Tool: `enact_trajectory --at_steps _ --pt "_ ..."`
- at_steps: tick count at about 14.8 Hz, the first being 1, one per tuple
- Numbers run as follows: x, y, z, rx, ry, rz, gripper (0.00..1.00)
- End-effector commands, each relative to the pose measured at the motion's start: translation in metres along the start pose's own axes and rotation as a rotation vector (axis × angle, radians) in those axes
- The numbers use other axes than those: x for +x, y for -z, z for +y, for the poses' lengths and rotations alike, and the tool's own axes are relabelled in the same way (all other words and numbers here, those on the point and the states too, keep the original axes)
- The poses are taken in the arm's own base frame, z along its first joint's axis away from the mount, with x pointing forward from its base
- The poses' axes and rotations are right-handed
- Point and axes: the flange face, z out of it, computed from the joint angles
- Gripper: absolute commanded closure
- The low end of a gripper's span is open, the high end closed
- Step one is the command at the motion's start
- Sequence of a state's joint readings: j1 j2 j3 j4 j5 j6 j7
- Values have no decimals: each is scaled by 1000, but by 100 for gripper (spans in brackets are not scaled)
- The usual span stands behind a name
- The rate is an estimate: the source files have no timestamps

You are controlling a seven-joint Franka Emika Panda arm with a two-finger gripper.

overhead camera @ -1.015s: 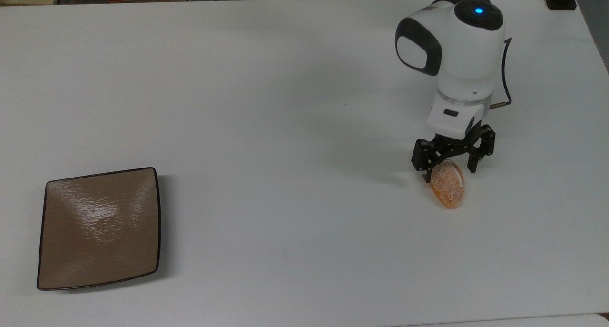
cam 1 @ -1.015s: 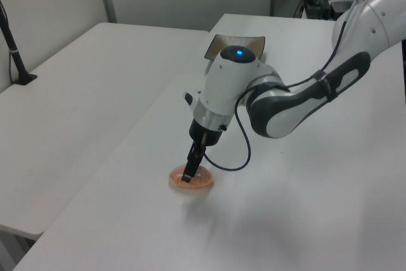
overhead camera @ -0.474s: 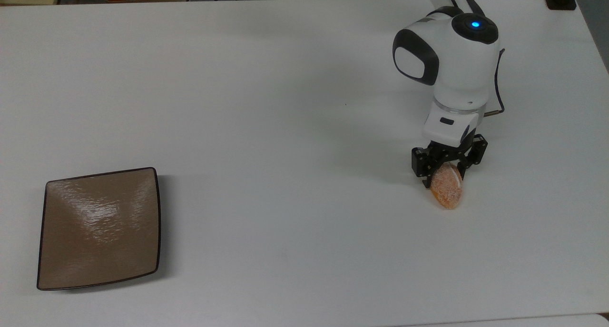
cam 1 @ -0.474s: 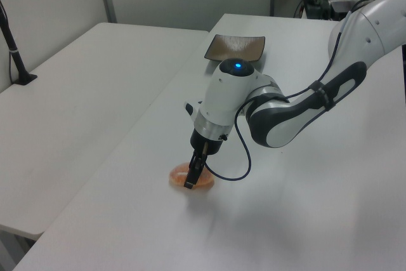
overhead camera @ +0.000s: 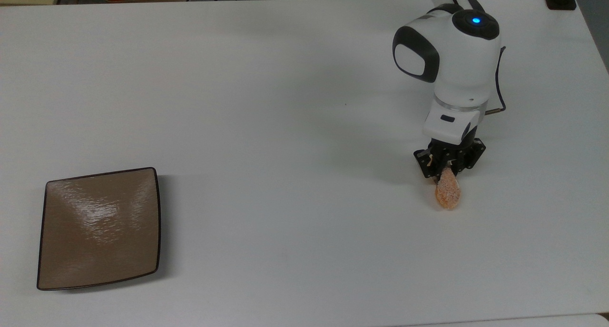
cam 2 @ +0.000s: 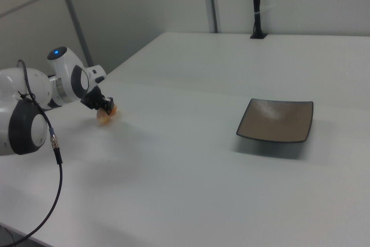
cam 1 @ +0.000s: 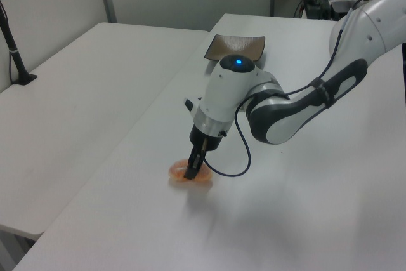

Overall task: Bread is placed on a ceramic plate
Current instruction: 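Lift the bread roll off the table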

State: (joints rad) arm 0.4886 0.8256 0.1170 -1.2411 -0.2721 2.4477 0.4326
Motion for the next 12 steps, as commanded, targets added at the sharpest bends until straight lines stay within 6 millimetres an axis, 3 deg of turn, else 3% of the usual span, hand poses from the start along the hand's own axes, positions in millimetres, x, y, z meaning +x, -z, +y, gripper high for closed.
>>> enact_trajectory --at_steps 1,4,6,12 --pt "6 62 18 -25 -33 3 83" --pt "15 111 24 -47 -50 -10 83" --pt "21 144 44 -34 -102 -18 83" --pt "10 239 100 -74 -171 -16 82"
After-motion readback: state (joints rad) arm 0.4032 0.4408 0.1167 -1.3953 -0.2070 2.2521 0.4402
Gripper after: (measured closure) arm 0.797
